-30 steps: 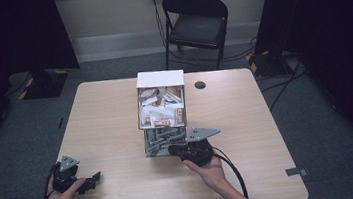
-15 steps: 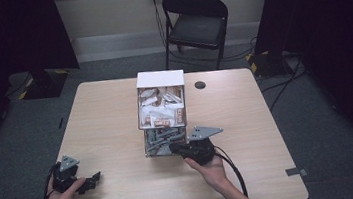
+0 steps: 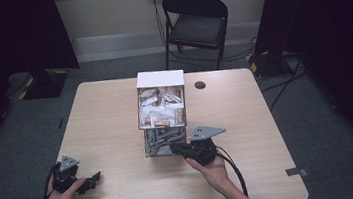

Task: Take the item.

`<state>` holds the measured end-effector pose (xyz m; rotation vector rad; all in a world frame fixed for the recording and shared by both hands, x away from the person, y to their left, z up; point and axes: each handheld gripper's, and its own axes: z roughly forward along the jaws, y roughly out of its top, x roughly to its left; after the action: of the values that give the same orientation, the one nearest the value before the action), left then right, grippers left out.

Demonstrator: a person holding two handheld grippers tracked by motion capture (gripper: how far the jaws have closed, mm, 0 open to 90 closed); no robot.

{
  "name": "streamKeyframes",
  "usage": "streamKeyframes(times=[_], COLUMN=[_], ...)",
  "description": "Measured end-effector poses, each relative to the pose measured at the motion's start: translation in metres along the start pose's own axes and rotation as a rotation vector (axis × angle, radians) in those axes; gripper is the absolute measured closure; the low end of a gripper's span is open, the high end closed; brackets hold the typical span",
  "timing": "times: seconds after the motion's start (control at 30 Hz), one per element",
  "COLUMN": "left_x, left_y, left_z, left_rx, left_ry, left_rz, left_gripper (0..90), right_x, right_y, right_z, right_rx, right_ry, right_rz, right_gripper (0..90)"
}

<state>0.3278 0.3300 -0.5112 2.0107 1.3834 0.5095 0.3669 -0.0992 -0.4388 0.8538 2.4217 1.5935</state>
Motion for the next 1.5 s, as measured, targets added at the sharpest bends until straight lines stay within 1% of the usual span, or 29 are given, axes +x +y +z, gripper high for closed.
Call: streamKeyframes(times=[0.43, 0.9, 1.17, 1.23, 1.27, 1.33, 1.43, 1.5], left_x=[0.0, 0.0, 0.0, 0.0, 0.0, 0.0, 0.0, 0.0], left_y=[0.0, 0.0, 0.0, 0.0, 0.0, 0.0, 0.0, 0.0], left_z=[0.0, 0.0, 0.0, 0.0, 0.0, 0.0, 0.0, 0.0], left_rx=[0.0, 0.0, 0.0, 0.001, 0.0, 0.001, 0.001, 0.0], left_ry=[0.0, 0.0, 0.0, 0.0, 0.0, 0.0, 0.0, 0.0], left_rz=[0.0, 0.0, 0.0, 0.0, 0.0, 0.0, 0.0, 0.0], left_gripper=[0.0, 0.0, 0.0, 0.0, 0.0, 0.0, 0.0, 0.0], right_x=[0.001, 0.006, 0.012, 0.014, 0.015, 0.016, 0.018, 0.022], right_y=[0.004, 0.008, 0.012, 0.014, 0.014, 0.015, 0.016, 0.019], right_z=[-0.008, -0.016, -0.02, -0.022, -0.022, -0.022, -0.023, -0.028], right_rx=[-0.02, -0.038, -0.05, -0.051, -0.051, -0.052, -0.053, -0.067], right_ry=[0.004, 0.018, 0.027, 0.035, 0.03, 0.039, 0.038, 0.039], right_rz=[0.003, 0.004, -0.002, -0.013, -0.017, -0.011, -0.015, -0.023], right_gripper=[88.8, 88.9, 89.0, 89.0, 89.1, 89.1, 89.1, 89.2])
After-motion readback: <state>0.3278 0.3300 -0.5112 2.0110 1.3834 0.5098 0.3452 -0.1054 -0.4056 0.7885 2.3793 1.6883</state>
